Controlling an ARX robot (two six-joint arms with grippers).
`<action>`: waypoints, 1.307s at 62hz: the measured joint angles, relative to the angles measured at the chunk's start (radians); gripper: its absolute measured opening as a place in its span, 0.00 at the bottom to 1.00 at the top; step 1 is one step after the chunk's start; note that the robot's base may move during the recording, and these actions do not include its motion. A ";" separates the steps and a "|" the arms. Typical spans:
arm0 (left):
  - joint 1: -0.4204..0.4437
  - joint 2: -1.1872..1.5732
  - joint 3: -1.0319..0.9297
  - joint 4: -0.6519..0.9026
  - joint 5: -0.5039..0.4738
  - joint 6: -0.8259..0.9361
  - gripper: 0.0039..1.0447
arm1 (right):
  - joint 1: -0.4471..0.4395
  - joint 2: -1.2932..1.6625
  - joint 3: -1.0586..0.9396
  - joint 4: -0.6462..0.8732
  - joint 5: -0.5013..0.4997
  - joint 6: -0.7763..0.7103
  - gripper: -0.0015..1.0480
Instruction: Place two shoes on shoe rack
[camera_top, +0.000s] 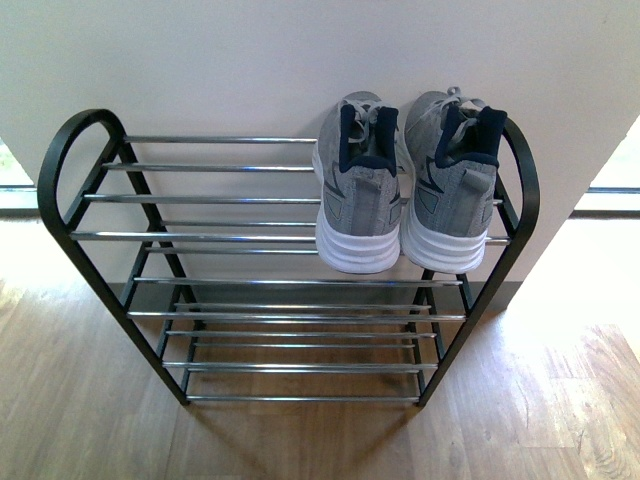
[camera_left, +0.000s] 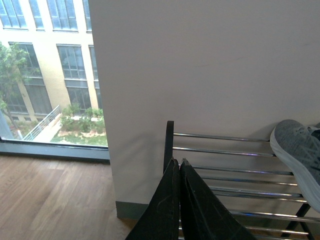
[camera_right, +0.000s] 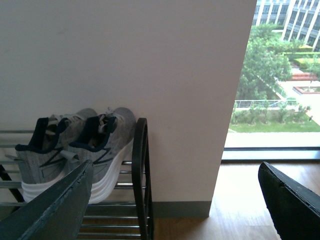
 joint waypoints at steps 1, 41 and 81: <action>0.000 0.000 0.000 0.000 0.000 0.000 0.01 | 0.000 0.000 0.000 0.000 0.001 0.000 0.91; 0.000 0.000 0.000 0.000 -0.003 0.000 0.55 | 0.000 0.000 0.000 0.000 -0.002 0.000 0.91; 0.001 -0.001 0.000 0.000 0.001 0.002 0.91 | 0.000 0.000 0.000 -0.002 0.002 0.000 0.91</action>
